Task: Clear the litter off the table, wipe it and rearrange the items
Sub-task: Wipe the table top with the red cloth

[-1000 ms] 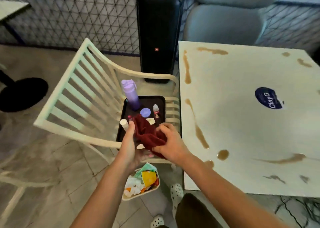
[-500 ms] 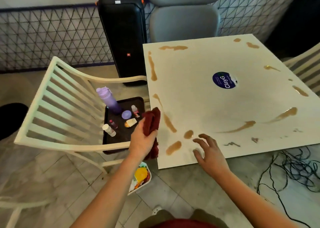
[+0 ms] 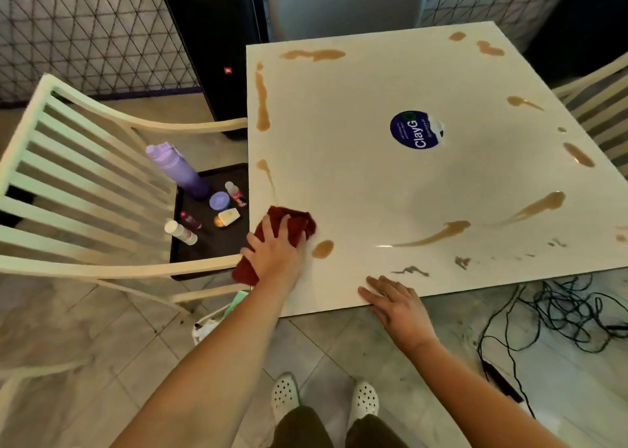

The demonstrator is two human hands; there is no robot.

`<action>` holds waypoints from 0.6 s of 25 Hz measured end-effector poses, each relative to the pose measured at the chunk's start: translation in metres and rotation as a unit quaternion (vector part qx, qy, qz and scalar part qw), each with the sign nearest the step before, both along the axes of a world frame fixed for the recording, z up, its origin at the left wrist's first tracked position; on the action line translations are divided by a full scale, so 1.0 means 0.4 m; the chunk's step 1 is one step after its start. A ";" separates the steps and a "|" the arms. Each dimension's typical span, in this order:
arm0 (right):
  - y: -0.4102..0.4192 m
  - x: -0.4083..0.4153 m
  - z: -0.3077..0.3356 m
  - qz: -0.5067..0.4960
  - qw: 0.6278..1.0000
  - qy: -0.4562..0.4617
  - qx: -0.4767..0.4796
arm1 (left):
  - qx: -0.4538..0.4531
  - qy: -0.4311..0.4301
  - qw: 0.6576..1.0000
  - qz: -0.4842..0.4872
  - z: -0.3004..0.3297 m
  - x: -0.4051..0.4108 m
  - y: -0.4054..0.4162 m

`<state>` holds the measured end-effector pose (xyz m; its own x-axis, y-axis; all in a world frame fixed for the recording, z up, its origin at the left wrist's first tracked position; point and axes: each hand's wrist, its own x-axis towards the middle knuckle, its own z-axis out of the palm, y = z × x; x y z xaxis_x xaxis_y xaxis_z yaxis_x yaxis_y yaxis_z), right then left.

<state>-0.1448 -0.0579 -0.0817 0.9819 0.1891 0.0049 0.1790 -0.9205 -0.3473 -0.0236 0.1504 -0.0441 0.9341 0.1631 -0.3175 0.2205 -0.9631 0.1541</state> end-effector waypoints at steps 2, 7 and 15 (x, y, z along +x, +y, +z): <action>-0.006 -0.001 -0.024 0.004 1.000 -0.022 0.011 | 0.000 -0.004 0.999 -0.033 0.003 0.004 -0.060; -0.015 -0.004 -0.041 0.008 0.998 -0.062 0.027 | -0.002 -0.051 0.966 -0.255 -0.009 -0.177 -0.041; -0.028 0.011 -0.041 0.023 0.992 -0.107 0.067 | 0.019 -0.055 0.998 -0.017 0.008 0.034 -0.026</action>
